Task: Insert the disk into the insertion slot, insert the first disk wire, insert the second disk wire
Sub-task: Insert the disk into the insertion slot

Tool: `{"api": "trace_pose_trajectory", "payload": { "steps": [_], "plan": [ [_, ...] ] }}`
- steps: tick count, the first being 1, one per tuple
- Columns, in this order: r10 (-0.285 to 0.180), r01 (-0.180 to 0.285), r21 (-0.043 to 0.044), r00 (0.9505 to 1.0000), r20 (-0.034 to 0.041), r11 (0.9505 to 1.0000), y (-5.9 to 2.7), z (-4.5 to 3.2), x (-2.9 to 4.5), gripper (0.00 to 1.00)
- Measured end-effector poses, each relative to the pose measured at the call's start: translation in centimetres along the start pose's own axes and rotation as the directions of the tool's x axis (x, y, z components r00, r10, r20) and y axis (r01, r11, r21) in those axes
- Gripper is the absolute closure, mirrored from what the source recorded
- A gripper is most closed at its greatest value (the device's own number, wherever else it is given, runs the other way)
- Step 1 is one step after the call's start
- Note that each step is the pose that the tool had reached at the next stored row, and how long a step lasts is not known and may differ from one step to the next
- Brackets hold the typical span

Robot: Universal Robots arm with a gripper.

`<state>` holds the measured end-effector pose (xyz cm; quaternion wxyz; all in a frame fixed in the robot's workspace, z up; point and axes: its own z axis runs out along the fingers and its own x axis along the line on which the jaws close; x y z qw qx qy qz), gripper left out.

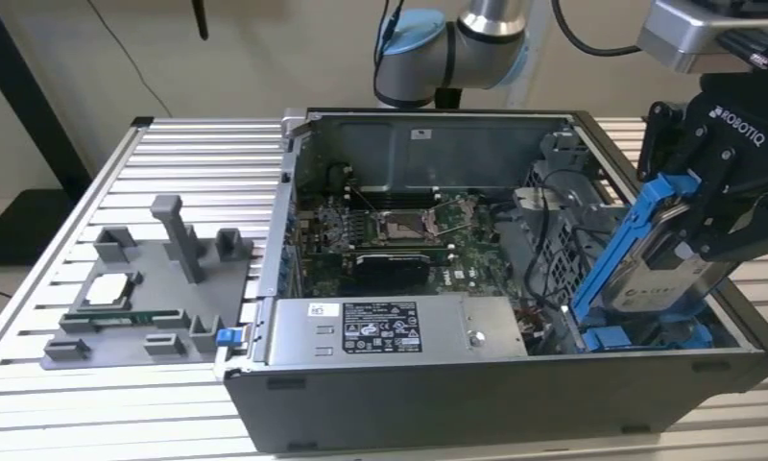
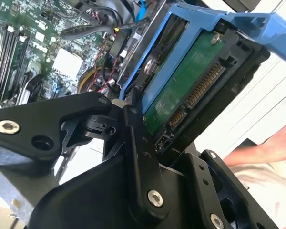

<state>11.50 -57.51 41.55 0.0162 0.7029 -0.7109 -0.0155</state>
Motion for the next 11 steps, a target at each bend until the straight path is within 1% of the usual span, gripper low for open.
{"api": "trace_pose_trajectory", "payload": {
  "steps": [7,11],
  "plan": [
    [0.0,0.0,0.0,1.0,0.0017,1.0,-0.12,0.44,-0.18,1.0],
    [0.0,0.0,0.0,1.0,0.004,1.0,-0.15,0.79,-0.29,1.0]
  ]
}}
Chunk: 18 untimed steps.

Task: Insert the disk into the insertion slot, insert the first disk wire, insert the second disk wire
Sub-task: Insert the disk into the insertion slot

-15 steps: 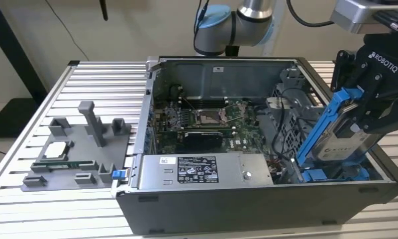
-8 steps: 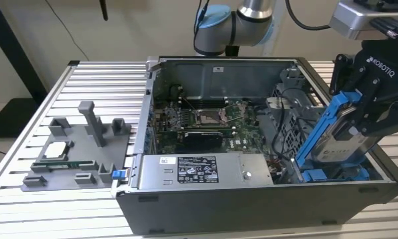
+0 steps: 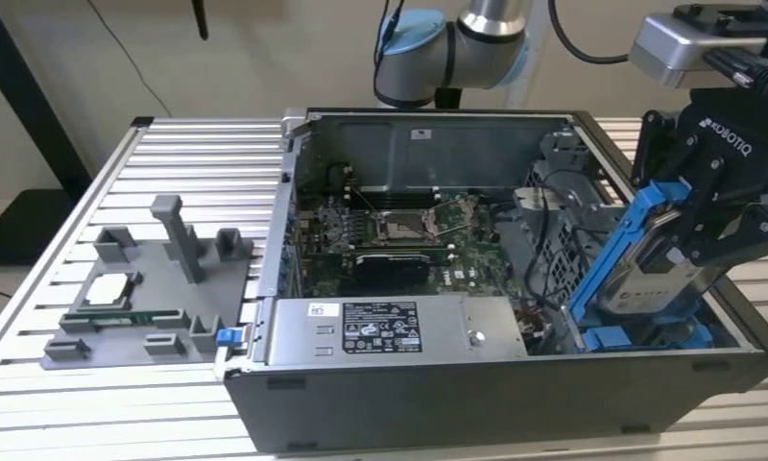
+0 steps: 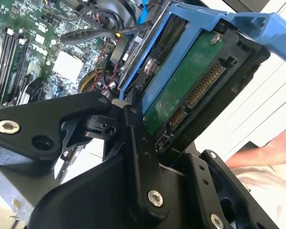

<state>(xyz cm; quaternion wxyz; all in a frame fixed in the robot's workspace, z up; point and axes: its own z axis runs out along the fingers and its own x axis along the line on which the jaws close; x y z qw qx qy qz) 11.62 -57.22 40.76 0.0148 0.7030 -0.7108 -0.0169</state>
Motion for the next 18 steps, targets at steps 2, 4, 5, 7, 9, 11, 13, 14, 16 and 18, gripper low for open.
{"api": "trace_pose_trajectory", "payload": {
  "steps": [2,4,5,7,9,11,13,14,16,18],
  "plan": [
    [0.0,0.0,-0.0001,1.0,0.0006,1.0,-0.01,0.28,-0.05,1.0],
    [0.0,0.0,-0.0001,1.0,0.001,1.0,-0.03,0.65,-0.1,1.0],
    [0.0,0.0,0.0,1.0,0.0013,1.0,-0.05,0.84,-0.12,1.0],
    [0.0,0.0,-0.0001,1.0,0.0013,1.0,-0.09,1.38,-0.15,1.0],
    [0.0,0.0,-0.0001,1.0,0.0013,1.0,-0.11,1.75,-0.15,1.0],
    [0.0,0.0,-0.0002,1.0,0.0014,1.0,-0.17,2.11,-0.15,1.0],
    [0.0,0.0,-0.0002,1.0,0.0014,1.0,-0.19,2.46,-0.15,1.0],
    [0.0,0.0,-0.0002,1.0,0.0015,1.0,-0.19,2.52,-0.15,1.0],
    [0.0,0.0,-0.0002,1.0,0.0013,1.0,-0.19,2.52,-0.15,1.0],
    [0.0,0.0,-0.0003,1.0,0.0012,1.0,-0.19,2.53,-0.15,1.0]
  ]
}}
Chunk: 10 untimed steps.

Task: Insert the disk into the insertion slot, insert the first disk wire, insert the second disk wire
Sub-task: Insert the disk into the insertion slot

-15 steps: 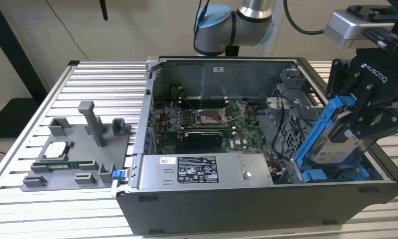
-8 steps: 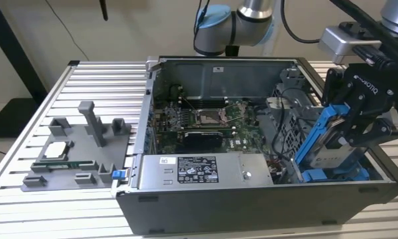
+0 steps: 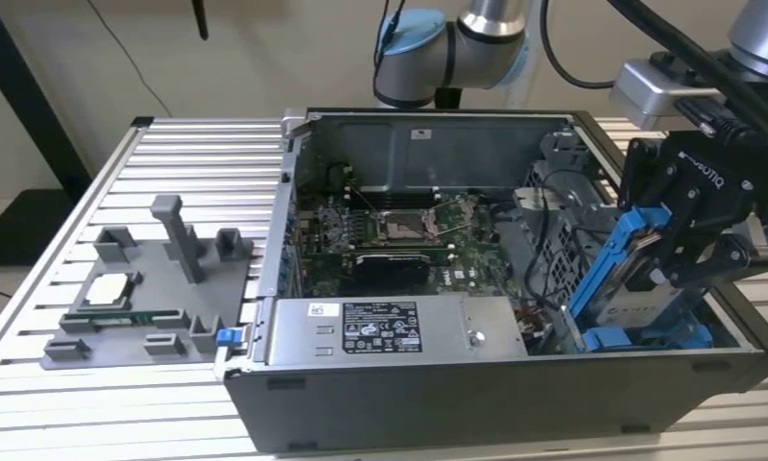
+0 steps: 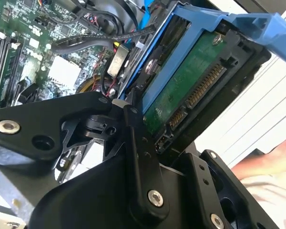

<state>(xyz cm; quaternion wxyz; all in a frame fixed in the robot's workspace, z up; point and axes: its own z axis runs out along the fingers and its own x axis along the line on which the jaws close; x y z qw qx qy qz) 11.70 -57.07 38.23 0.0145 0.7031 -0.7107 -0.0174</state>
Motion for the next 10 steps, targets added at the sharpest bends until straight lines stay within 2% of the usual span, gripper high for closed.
{"api": "trace_pose_trajectory", "payload": {
  "steps": [10],
  "plan": [
    [0.0,0.0,0.0001,1.0,0.0008,1.0,-0.01,0.05,-0.01,1.0]
  ]
}}
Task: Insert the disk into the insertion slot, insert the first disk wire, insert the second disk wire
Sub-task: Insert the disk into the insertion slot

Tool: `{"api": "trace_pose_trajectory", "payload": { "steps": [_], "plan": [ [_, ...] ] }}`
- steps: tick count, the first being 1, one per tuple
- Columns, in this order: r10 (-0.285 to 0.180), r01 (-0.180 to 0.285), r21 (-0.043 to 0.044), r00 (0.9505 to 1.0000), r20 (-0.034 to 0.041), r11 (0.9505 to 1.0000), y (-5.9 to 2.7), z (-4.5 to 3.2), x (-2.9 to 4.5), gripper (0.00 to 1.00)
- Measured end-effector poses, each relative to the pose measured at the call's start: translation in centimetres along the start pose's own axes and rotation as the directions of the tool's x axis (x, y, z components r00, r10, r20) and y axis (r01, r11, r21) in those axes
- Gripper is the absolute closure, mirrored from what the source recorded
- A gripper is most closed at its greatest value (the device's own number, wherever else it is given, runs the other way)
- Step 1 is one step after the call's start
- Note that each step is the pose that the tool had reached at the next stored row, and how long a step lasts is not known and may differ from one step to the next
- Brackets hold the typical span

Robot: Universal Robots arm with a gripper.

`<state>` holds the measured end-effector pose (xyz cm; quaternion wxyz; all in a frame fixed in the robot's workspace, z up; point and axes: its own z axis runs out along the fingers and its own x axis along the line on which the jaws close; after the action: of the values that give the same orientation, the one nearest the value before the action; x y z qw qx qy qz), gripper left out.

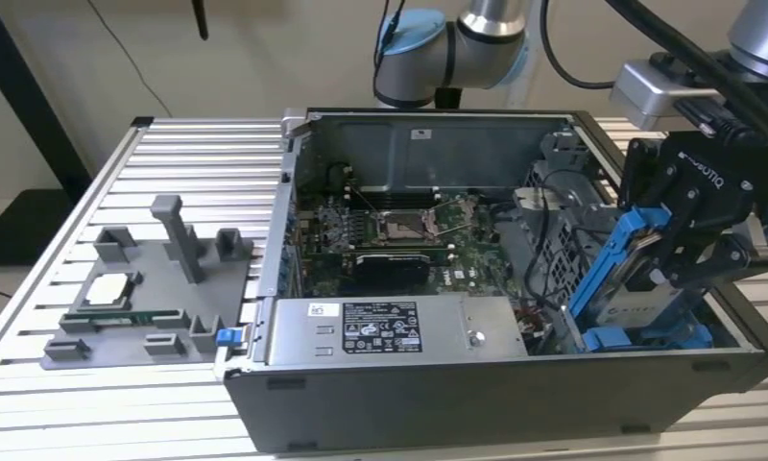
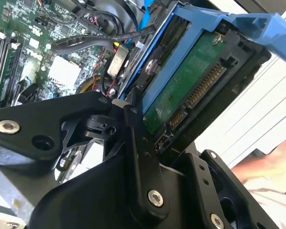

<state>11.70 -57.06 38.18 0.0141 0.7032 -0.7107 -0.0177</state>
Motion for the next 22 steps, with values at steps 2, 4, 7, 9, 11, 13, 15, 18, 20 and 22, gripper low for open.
{"api": "trace_pose_trajectory", "payload": {
  "steps": [2,4,7,9,11,13,15,18,20,22],
  "plan": [
    [0.0,0.0,-0.0001,1.0,-0.0006,1.0,0.0,0.0,0.01,0.0],
    [0.0,0.0,-0.0001,1.0,-0.0007,1.0,0.0,0.0,0.01,0.0],
    [0.0,0.0,-0.0001,1.0,-0.0005,1.0,0.01,-0.01,0.01,0.0],
    [0.0,0.0,-0.0001,1.0,-0.0005,1.0,0.01,-0.1,0.01,0.0],
    [0.0,0.0,-0.0001,1.0,-0.0006,1.0,0.02,-0.25,0.01,0.0],
    [0.0,0.0,-0.0001,1.0,-0.0005,1.0,0.02,-0.38,0.01,0.0],
    [0.0,0.0,-0.0001,1.0,-0.0006,1.0,0.03,-0.57,0.01,0.0],
    [0.0,0.0,-0.0001,1.0,-0.0006,1.0,0.05,-0.86,0.0,0.0],
    [0.0,0.0,-0.0001,1.0,-0.0006,1.0,0.05,-1.02,-0.01,0.0],
    [0.0,0.0,-0.0001,1.0,-0.0005,1.0,0.07,-1.07,-0.11,0.0]
  ]
}}
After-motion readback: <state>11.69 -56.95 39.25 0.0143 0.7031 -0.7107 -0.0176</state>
